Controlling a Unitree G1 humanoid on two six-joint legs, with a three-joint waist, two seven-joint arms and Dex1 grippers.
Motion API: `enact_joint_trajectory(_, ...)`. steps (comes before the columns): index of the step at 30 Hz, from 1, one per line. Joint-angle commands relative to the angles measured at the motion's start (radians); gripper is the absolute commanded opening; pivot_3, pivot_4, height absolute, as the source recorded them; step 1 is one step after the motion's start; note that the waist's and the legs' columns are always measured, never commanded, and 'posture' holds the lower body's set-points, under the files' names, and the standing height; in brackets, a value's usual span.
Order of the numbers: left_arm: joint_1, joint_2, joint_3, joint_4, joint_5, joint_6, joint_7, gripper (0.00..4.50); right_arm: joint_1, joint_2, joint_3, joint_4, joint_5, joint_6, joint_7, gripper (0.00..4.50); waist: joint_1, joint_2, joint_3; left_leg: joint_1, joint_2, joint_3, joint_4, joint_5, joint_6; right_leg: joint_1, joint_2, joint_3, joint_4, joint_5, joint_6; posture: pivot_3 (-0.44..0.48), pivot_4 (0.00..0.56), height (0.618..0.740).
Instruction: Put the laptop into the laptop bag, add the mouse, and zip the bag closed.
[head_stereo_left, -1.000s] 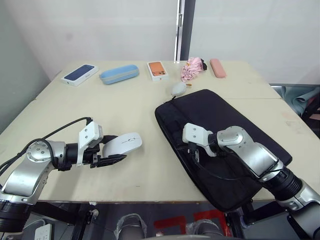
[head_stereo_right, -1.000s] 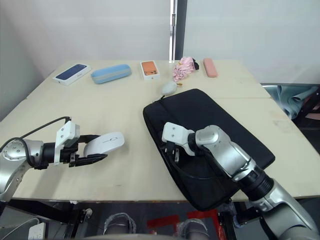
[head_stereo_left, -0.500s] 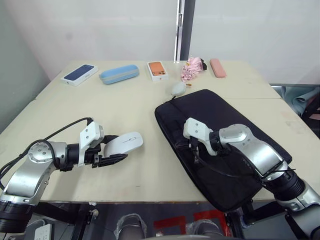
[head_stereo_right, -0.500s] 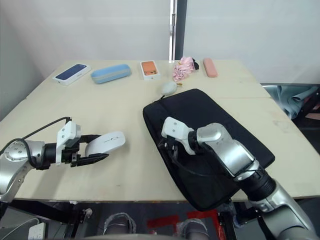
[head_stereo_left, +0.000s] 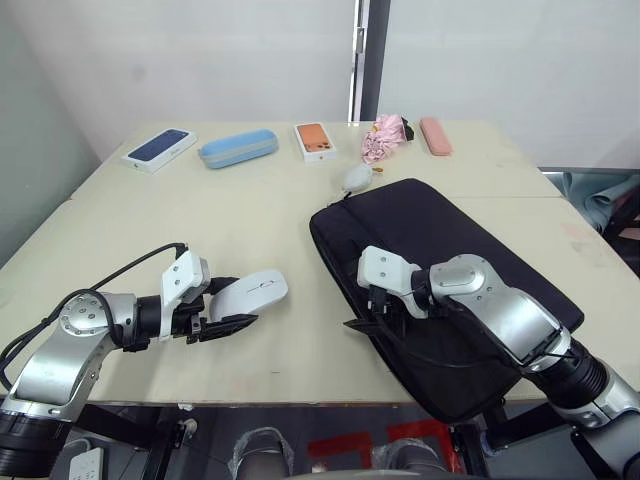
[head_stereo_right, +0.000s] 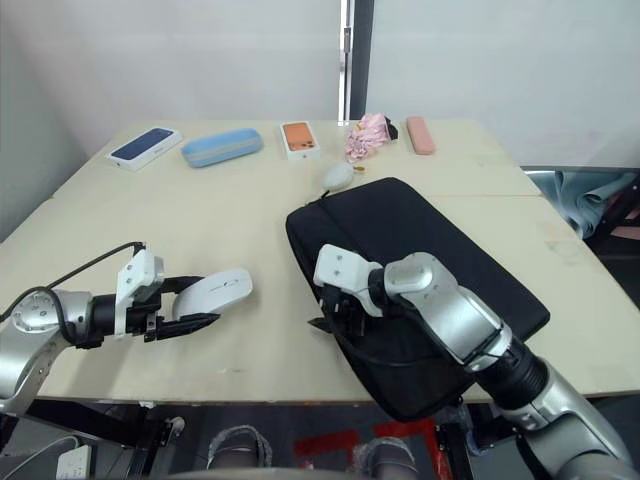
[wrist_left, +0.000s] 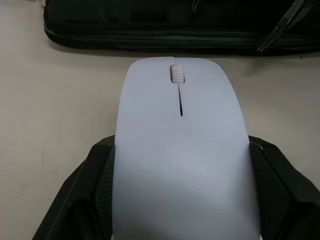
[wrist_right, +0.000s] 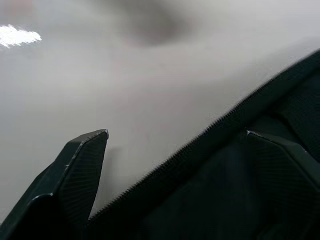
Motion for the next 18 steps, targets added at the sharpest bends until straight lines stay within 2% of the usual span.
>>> enact_joint_trajectory(1,0.009,0.007,0.022,-0.05,-0.02,-0.001,0.007,2.84,-0.043,-0.014,0.033,-0.083,-0.067,0.116,-0.052,4.48,0.0,0.0,0.0,0.0,0.0,0.0,0.0,0.0,0.0,0.0,0.0,0.0,0.0,0.0,0.0,0.0,0.15,0.74)
enact_joint_trajectory(4,0.017,0.005,0.025,-0.061,-0.023,0.005,0.013,2.84,-0.071,-0.033,0.068,-0.124,-0.111,0.249,-0.088,4.48,0.0,0.0,0.0,0.0,0.0,0.0,0.0,0.0,-0.001,0.0,0.0,0.0,0.0,0.0,0.0,0.0,0.15,0.74)
enact_joint_trajectory(8,0.023,0.002,0.021,-0.072,-0.024,0.01,0.021,2.84,-0.069,-0.008,0.051,-0.126,-0.055,0.389,-0.09,4.48,0.003,0.0,0.0,0.001,0.0,0.0,0.0,0.0,-0.001,0.0,0.0,0.0,0.0,0.0,0.001,0.0,0.15,0.74)
enact_joint_trajectory(14,0.011,0.0,0.016,-0.071,-0.027,0.016,0.026,2.84,-0.037,0.002,0.032,-0.1,-0.005,0.446,-0.113,4.48,0.007,0.0,-0.001,0.003,0.0,0.0,0.0,0.0,-0.001,0.002,0.0,0.001,0.001,0.0,0.001,0.0,0.15,0.74)
enact_joint_trajectory(18,0.012,0.0,0.015,-0.074,-0.031,0.017,0.028,2.84,-0.018,-0.004,0.01,-0.101,0.03,0.46,-0.116,3.3,0.009,0.0,-0.001,0.009,0.0,0.0,0.0,0.0,-0.002,0.008,0.0,0.001,0.0,0.0,0.001,0.0,0.15,0.74)
